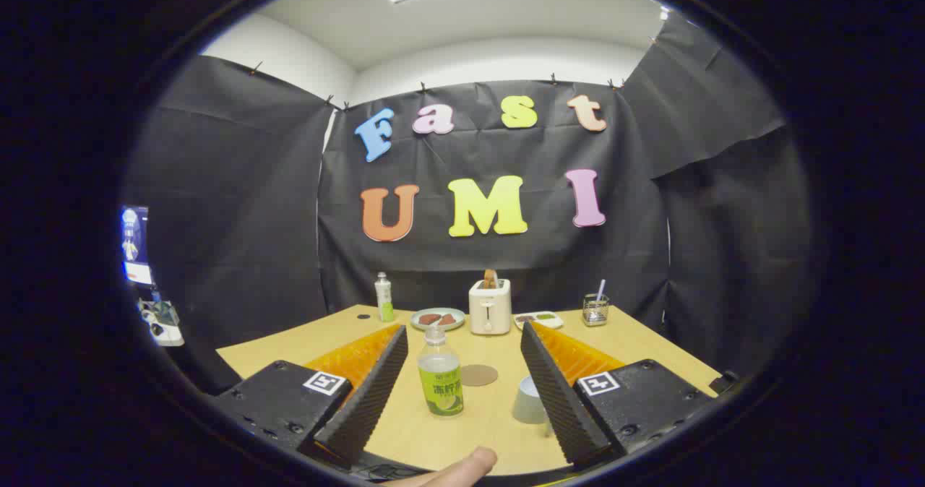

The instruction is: Take the bottle from table, then pour the juice into the cup, finally place the bottle on the coaster

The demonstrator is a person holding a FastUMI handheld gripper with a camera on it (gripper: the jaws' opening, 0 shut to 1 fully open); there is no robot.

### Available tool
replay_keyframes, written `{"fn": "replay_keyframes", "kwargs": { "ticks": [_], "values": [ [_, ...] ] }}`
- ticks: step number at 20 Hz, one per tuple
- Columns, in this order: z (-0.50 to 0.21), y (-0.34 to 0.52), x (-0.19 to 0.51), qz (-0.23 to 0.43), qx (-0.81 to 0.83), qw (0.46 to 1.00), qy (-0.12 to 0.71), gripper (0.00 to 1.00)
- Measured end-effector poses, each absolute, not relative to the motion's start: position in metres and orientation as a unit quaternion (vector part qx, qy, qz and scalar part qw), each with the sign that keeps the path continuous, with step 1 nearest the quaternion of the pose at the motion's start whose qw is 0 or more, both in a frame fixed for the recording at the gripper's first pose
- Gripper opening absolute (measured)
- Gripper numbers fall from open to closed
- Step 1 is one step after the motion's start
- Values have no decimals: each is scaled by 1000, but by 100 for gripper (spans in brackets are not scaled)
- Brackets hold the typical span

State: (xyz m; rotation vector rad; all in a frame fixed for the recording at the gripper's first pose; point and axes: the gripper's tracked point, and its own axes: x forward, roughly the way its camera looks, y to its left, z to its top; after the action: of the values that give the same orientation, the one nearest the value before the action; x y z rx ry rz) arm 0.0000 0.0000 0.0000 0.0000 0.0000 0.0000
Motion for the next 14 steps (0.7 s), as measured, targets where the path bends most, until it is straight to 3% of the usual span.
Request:
{"fn": "replay_keyframes", "kwargs": {
  "ticks": [14],
  "values": [
    [-47,11,18,2,-12,999,44,100]
  ]
}}
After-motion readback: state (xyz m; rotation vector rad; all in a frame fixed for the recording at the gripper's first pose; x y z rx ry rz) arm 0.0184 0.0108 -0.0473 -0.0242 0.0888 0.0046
